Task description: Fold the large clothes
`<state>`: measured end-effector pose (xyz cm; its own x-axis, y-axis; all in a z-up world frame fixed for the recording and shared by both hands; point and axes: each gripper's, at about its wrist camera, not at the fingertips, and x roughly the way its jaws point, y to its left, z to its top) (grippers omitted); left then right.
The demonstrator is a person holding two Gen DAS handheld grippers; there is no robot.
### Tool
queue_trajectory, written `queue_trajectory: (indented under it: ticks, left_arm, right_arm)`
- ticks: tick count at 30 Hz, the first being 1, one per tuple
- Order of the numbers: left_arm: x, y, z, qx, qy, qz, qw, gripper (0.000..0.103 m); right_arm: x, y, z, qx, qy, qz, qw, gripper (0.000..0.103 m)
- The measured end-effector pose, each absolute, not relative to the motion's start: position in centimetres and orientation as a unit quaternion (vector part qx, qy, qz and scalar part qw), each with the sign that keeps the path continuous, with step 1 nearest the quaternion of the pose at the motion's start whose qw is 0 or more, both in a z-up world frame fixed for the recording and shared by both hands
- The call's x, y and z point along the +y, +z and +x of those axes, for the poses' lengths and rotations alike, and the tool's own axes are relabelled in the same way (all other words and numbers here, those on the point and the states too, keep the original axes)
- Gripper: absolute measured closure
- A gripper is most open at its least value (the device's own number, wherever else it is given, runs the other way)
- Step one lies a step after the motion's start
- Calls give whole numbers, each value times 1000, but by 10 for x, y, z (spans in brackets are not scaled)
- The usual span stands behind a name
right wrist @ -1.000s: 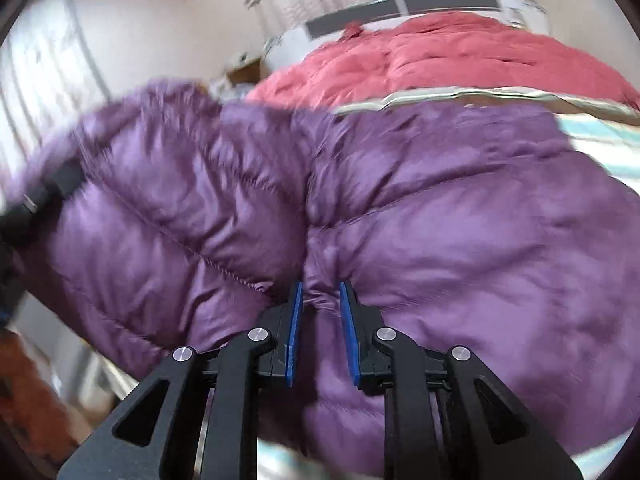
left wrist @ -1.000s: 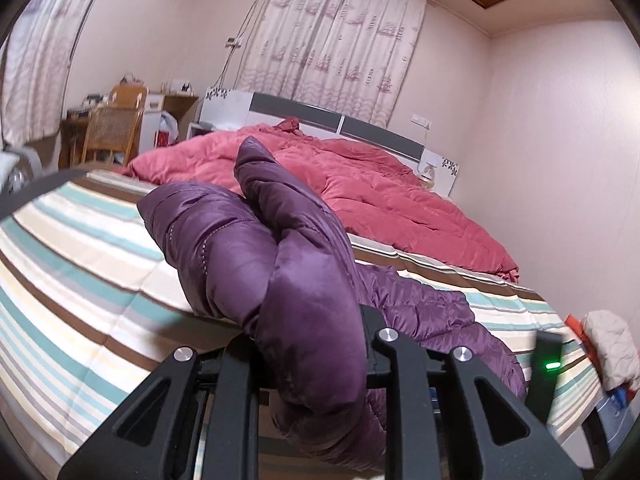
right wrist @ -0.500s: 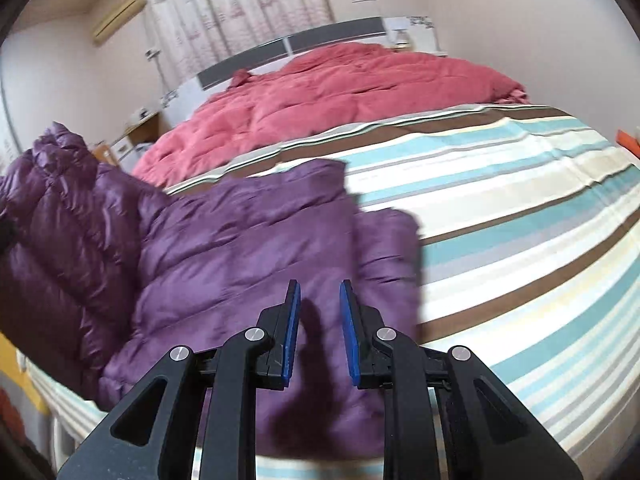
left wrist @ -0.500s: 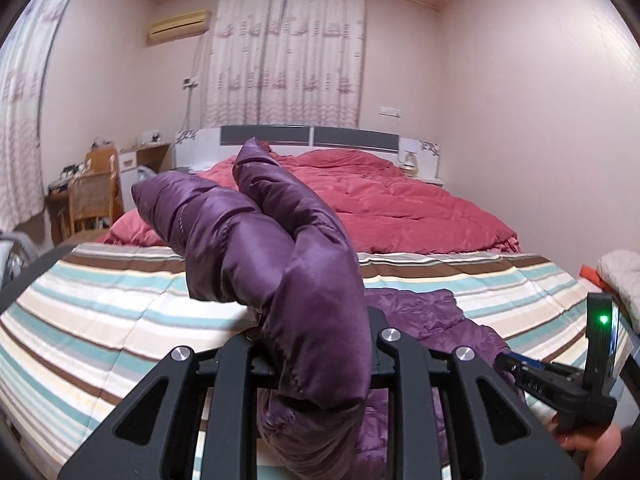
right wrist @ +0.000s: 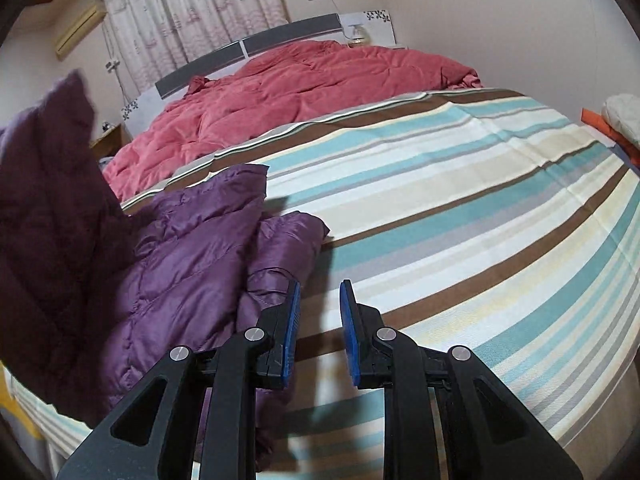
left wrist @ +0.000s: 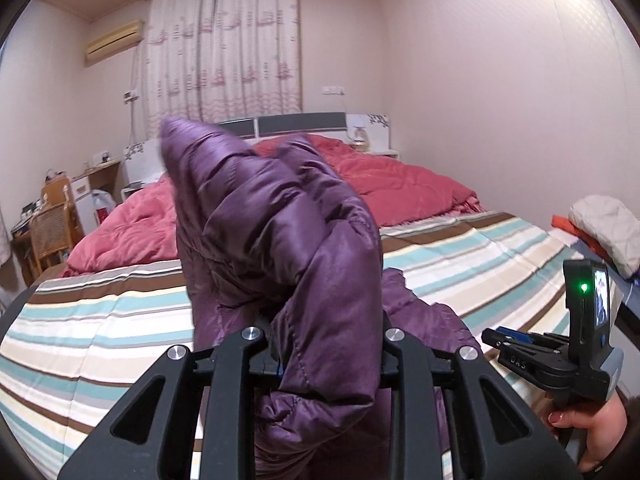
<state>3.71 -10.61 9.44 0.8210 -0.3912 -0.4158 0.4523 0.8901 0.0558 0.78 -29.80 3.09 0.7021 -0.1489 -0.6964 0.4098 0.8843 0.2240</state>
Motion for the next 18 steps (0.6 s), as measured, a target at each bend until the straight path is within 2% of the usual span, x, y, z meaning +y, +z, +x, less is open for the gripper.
queue_trajectory:
  ticks: [18]
  left_arm:
    - [-156, 75, 33, 236, -261, 134, 926, 80]
  right_arm:
    - [-320, 24, -2, 354, -165, 224, 893, 83]
